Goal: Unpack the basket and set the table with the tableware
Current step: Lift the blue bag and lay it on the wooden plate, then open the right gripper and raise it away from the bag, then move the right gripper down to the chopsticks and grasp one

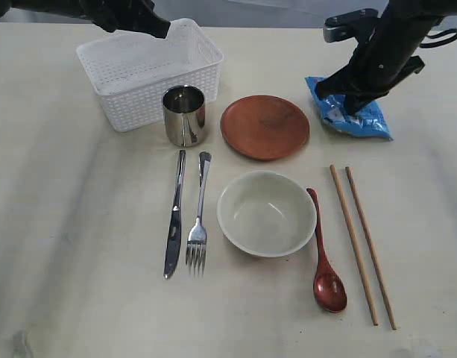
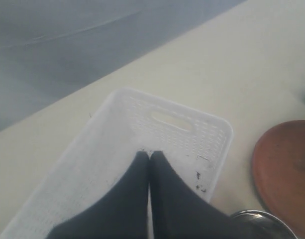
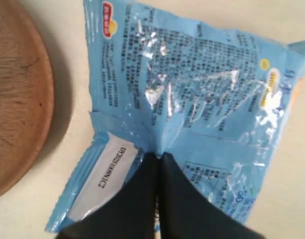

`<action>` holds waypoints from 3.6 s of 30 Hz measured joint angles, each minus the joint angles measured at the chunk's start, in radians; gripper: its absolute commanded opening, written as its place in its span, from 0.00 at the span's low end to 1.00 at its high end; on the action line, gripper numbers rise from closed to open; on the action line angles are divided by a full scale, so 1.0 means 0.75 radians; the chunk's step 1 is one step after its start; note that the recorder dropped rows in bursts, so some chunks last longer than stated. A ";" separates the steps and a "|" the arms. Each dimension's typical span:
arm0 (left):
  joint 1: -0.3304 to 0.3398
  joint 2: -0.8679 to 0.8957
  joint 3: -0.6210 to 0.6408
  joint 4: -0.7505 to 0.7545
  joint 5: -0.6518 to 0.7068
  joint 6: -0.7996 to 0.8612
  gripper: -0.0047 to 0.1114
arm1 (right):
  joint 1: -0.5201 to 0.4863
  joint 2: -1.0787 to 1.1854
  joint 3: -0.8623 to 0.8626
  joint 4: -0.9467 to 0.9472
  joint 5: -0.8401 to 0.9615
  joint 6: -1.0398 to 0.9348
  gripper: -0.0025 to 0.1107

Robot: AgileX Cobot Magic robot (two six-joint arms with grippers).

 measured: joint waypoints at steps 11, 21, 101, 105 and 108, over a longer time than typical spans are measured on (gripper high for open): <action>0.000 0.000 0.000 0.000 0.003 0.002 0.04 | 0.124 -0.158 0.000 -0.016 -0.008 0.010 0.02; 0.000 0.000 0.000 0.000 0.003 0.002 0.04 | 0.364 -0.156 0.000 -0.008 -0.175 0.007 0.02; 0.163 -0.111 0.217 0.000 0.287 -0.159 0.04 | 0.114 -0.924 0.608 0.016 0.020 0.145 0.03; 0.177 -0.117 0.218 0.000 0.255 -0.164 0.04 | 0.114 -0.926 0.675 0.047 -0.022 0.150 0.03; 0.177 -0.117 0.218 0.000 0.232 -0.168 0.04 | 0.114 -0.926 0.739 0.116 -0.039 0.129 0.03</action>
